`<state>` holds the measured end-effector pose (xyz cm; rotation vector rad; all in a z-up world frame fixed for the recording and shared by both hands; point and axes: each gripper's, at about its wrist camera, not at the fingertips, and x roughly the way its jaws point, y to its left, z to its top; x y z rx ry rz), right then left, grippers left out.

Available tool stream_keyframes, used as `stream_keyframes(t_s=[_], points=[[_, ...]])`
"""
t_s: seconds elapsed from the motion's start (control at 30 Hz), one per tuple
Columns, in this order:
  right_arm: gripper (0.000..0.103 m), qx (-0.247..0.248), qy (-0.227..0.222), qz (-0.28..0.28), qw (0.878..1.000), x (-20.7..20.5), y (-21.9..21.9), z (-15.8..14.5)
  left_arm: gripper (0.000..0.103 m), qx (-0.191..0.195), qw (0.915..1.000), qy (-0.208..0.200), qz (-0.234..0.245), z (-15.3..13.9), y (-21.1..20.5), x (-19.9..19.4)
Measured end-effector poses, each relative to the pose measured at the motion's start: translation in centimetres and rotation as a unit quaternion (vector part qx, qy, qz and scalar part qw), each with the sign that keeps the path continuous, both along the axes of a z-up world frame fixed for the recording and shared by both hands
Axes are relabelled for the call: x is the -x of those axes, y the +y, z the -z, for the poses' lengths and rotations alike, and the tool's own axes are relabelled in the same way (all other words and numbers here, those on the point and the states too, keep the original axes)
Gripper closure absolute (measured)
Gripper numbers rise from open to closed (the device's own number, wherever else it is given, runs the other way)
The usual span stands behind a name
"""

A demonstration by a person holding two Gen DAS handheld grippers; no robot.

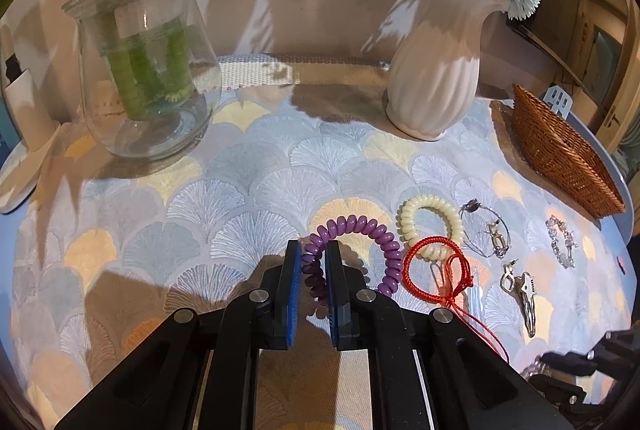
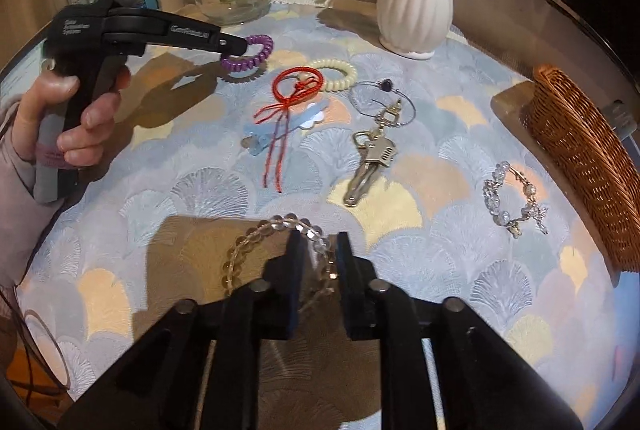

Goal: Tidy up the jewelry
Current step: 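Carry both items into the wicker basket and open both tools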

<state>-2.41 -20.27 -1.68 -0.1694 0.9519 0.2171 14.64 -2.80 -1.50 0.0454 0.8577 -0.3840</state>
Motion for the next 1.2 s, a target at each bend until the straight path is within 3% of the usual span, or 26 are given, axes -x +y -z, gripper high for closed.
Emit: stream_keyframes(t_s=[0.1, 0.27, 0.5, 0.63, 0.9, 1.03, 1.2], points=[[0.094, 0.014, -0.007, 0.003, 1.000, 0.4, 0.8, -0.1, 0.092, -0.002, 1.0000, -0.006, 0.002, -0.1, -0.1, 0.3], [0.094, -0.035, -0.021, 0.005, 0.999, 1.5, 0.5, -1.3, 0.092, 0.005, 0.9998, -0.016, 0.009, -0.6, -0.4, 1.5], [0.094, -0.075, -0.056, 0.030, 0.995, 1.9, -4.2, -6.0, 0.092, 0.025, 0.9975, -0.033, 0.057, -5.0, -4.5, 4.1], [0.094, -0.098, -0.098, 0.079, 0.987, 0.8, -9.9, -9.8, 0.092, 0.010, 0.9933, -0.053, 0.102, -8.0, -10.2, 4.6], [0.094, -0.155, -0.148, 0.191, 0.958, -2.4, -23.1, -13.2, 0.092, 0.012, 0.9819, -0.058, 0.180, -11.3, -23.8, 2.9], [0.094, -0.201, -0.128, 0.250, 0.939, -4.9, -30.3, -11.2, 0.092, 0.023, 0.9748, -0.045, 0.217, -10.6, -30.2, 2.2], [0.094, -0.208, -0.092, 0.303, 0.926, -6.6, -35.5, -7.7, 0.092, 0.006, 0.9700, -0.023, 0.242, -8.0, -36.9, 1.3]])
